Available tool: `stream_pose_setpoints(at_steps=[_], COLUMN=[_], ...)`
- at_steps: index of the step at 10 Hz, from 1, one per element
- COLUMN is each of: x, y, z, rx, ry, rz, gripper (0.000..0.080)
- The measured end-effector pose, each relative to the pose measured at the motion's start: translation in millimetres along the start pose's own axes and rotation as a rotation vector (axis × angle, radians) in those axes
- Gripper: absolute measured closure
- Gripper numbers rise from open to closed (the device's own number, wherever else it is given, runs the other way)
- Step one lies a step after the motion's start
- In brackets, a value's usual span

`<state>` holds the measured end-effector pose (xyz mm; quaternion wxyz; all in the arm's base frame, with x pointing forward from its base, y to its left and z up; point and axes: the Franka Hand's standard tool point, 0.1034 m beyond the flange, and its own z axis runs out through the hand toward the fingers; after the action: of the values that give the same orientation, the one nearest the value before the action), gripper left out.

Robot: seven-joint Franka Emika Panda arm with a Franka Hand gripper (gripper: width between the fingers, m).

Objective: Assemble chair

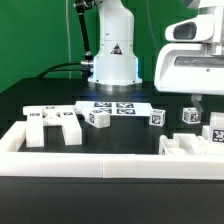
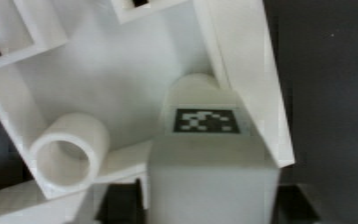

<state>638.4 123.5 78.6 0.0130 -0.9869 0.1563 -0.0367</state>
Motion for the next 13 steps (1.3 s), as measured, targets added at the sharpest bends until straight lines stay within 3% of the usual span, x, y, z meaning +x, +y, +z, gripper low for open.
stream_pose_setpoints(at_steps=[3, 13], x=[-0.2, -3.8], y=[-0.2, -1.8], z=[0.1, 0.8], rx=[0.002, 0.028], ry=[-0.001, -0.01], rz=[0.096, 1.096], gripper=[0.0511, 0.0511])
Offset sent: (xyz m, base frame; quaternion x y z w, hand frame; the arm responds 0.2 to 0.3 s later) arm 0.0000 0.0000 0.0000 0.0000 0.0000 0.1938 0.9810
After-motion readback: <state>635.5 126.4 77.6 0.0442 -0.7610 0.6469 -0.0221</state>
